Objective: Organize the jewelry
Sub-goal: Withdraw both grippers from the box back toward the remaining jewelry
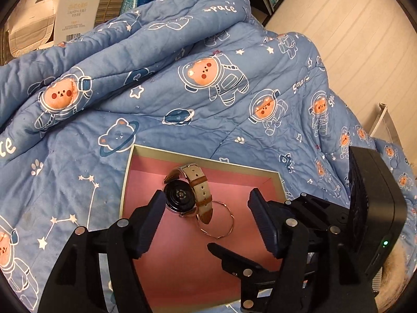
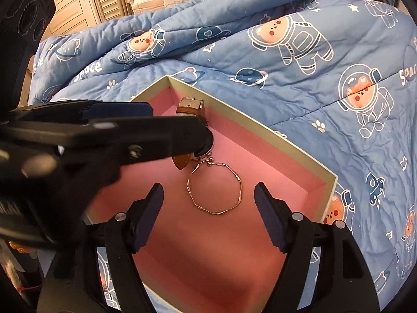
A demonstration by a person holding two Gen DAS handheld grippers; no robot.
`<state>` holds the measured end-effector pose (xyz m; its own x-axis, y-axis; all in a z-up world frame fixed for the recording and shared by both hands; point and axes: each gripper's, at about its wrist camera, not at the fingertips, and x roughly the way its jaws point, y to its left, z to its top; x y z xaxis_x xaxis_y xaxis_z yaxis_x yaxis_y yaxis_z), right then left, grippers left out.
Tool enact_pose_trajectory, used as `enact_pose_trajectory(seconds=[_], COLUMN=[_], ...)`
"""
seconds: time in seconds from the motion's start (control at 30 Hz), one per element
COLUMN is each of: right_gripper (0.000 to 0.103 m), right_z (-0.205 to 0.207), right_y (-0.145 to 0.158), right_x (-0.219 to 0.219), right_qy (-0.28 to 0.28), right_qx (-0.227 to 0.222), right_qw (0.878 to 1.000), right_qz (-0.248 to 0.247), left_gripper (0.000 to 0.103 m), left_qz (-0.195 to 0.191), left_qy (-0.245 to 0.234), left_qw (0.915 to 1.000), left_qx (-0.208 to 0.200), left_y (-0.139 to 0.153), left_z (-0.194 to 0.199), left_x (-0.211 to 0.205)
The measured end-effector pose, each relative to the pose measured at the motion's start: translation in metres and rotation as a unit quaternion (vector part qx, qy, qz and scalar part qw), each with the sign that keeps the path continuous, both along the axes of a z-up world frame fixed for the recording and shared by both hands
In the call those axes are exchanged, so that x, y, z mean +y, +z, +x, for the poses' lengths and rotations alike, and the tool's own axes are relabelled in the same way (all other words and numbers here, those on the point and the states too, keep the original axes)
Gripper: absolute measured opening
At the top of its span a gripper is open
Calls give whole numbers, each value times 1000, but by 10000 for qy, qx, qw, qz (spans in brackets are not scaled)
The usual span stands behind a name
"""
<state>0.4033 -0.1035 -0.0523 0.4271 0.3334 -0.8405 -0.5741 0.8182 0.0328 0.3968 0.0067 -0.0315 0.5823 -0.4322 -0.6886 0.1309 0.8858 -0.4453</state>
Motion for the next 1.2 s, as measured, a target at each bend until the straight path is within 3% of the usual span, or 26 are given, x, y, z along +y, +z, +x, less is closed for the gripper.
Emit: enact_pose_trajectory(seconds=[0.1, 0.17, 0.23, 0.33, 0.43, 0.53, 0.63, 0.87, 1.0, 1.2], right_gripper=[72, 74, 90, 91, 91, 91, 91, 90, 81, 51], right_z=[-18, -39, -61, -92, -120, -142, -164, -201, -214, -226], right_y=[16, 27, 32, 32, 28, 23, 15, -2, -8, -27], right_x=[-13, -23, -33, -45, -56, -66, -78, -89, -85, -74], right_qy=[-115, -160, -46, -123, -329, -503, -612, -687, -671, -506], right_qx=[-355, -816, -1088, -1299, -1463, -1421, -1315, -792, -640, -296], right_qw=[9990, 9957, 9914, 9896, 9881, 9885, 9892, 9924, 9933, 9962], right_qz=[242, 402, 722, 611, 344, 107, 232, 637, 684, 638], left_gripper=[79, 94, 96, 96, 96, 96, 96, 96, 93, 68], left_qz=[-204, -288, -230, 98, 105, 383, 809, 1043, 1018, 1034], left_qy=[88, 135, 66, -122, -183, 14, 107, 128, 178, -126], left_qw=[9996, 9990, 9981, 9968, 9968, 9966, 9940, 9920, 9924, 9917], left_qx=[-155, -325, -576, -778, -766, -724, -734, -704, -661, -753], left_y=[12, 19, 23, 20, 11, 1, -8, -20, -29, -35], left_z=[-16, -33, -55, -86, -114, -139, -163, -203, -221, -245], left_x=[9, 13, 13, 9, 15, 25, 28, 32, 33, 15])
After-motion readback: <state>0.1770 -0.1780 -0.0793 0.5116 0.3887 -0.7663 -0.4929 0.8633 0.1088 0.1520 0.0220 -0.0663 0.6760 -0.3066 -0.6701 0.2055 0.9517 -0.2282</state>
